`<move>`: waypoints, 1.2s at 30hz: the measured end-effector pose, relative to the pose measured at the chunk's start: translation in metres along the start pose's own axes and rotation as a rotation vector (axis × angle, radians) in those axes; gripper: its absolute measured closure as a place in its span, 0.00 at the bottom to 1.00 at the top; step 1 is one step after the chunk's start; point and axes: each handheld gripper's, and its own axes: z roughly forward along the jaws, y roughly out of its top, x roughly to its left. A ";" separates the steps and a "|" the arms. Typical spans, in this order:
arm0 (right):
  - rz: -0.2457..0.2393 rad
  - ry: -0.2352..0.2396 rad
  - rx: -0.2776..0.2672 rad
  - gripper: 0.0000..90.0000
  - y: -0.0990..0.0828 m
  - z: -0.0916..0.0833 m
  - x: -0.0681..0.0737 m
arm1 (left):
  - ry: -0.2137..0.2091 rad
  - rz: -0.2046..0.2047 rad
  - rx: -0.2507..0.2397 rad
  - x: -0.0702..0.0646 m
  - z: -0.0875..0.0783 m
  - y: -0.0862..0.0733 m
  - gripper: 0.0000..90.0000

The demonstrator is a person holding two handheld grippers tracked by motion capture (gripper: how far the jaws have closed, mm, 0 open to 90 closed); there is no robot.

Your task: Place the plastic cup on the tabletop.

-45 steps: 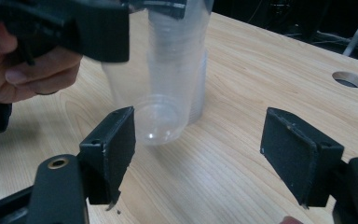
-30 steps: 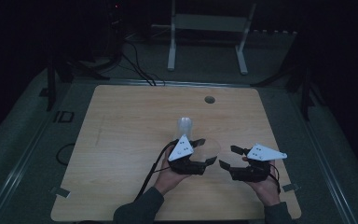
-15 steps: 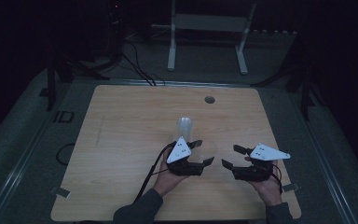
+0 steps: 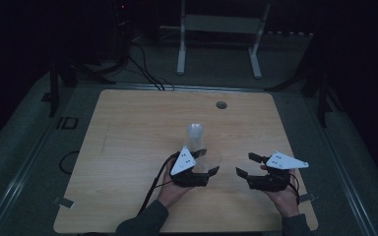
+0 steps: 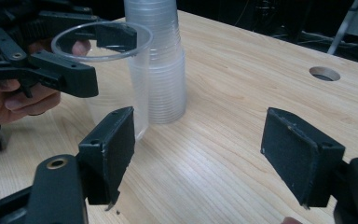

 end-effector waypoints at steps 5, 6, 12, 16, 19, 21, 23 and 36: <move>0.003 -0.005 -0.001 0.29 -0.001 -0.002 -0.001 | 0.017 -0.007 0.002 0.002 -0.002 -0.004 0.31; 0.004 -0.006 -0.001 0.29 -0.001 -0.002 -0.001 | 0.023 -0.006 0.003 0.002 -0.002 -0.005 0.31; 0.011 -0.005 -0.005 0.29 -0.002 -0.002 -0.002 | 0.041 -0.014 0.000 0.004 -0.004 -0.008 0.31; 0.012 -0.004 0.001 0.29 -0.004 -0.001 -0.002 | 0.045 -0.011 -0.001 0.004 -0.004 -0.009 0.31; 0.014 -0.005 0.003 0.29 -0.004 0.000 -0.002 | 0.045 -0.013 -0.002 0.003 -0.003 -0.011 0.31; 0.015 -0.006 0.004 0.29 -0.005 -0.001 -0.002 | 0.045 -0.010 0.000 0.003 -0.003 -0.011 0.31; 0.016 -0.006 0.001 0.29 -0.005 -0.001 -0.003 | 0.046 -0.010 0.002 0.003 -0.003 -0.012 0.31; 0.019 -0.012 0.002 0.29 -0.006 -0.002 -0.003 | 0.034 -0.006 0.008 0.005 0.000 -0.018 0.31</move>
